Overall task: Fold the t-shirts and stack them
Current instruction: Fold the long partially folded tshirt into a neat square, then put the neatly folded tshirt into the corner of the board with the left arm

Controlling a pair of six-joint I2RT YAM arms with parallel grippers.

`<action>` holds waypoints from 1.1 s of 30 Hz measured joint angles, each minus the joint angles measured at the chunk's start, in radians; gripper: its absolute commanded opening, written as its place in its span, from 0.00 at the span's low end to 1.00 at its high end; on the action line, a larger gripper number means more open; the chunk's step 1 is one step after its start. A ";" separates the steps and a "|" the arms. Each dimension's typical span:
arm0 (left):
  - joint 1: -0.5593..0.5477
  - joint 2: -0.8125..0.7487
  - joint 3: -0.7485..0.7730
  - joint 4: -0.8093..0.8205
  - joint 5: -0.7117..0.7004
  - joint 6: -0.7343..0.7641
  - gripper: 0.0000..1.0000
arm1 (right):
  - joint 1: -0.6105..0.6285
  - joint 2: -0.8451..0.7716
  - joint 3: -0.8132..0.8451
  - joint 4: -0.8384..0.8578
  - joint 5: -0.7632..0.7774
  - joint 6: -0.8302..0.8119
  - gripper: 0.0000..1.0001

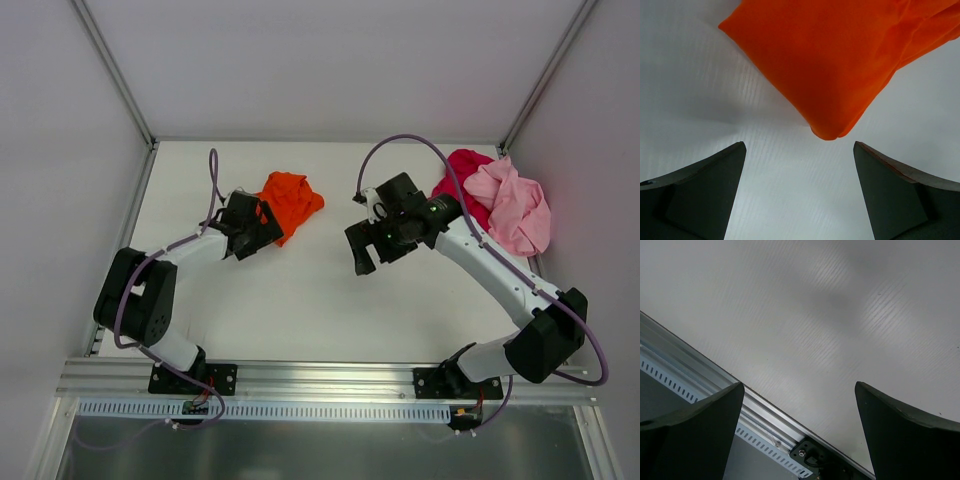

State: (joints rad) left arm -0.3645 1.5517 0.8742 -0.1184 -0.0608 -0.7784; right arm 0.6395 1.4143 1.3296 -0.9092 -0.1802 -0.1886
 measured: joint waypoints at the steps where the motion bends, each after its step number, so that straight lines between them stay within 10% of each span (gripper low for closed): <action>1: 0.000 0.012 -0.003 0.014 0.000 0.000 0.91 | 0.000 0.000 0.001 -0.007 0.000 0.000 1.00; 26: 0.054 0.199 -0.024 0.445 0.077 -0.074 0.89 | 0.000 0.018 0.050 -0.154 0.015 -0.022 1.00; 33: 0.066 0.238 -0.024 0.493 0.092 -0.096 0.56 | 0.000 0.039 0.095 -0.182 0.021 -0.031 1.00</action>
State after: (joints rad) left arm -0.2981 1.7897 0.8497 0.3744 0.0307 -0.8742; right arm 0.6395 1.4532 1.4242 -1.0912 -0.1589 -0.2195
